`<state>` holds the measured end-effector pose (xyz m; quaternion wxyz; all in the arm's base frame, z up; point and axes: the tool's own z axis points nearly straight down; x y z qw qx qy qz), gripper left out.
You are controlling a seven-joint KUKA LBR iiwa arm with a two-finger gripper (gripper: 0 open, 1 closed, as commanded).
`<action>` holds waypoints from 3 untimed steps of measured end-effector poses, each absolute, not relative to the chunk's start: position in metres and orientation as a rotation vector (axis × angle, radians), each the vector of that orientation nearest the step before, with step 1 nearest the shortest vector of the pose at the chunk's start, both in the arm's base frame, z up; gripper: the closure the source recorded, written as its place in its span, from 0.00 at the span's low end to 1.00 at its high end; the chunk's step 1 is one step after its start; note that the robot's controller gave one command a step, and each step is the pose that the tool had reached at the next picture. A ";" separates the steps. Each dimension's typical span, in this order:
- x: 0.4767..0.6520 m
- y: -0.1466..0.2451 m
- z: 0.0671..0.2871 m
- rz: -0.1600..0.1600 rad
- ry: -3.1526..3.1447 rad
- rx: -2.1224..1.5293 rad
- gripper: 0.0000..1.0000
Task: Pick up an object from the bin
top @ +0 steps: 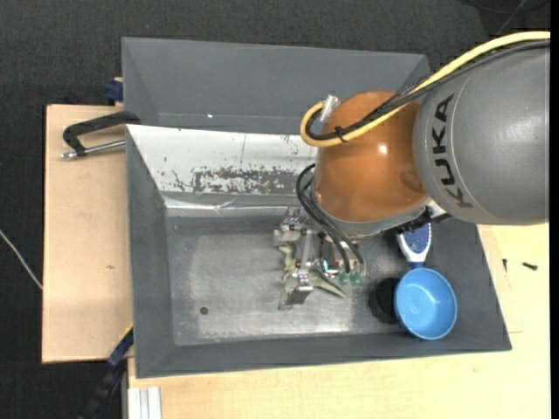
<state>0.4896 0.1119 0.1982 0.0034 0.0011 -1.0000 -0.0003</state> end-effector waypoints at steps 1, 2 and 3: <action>0.521 0.022 0.073 -0.006 -3.129 -0.307 0.00; 0.495 0.048 0.101 -0.004 -3.050 -0.747 0.00; 0.499 0.019 0.106 -0.003 -3.010 -0.910 0.00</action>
Offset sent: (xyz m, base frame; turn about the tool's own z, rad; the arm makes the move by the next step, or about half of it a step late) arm 0.0287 -0.0905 -0.1282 0.1950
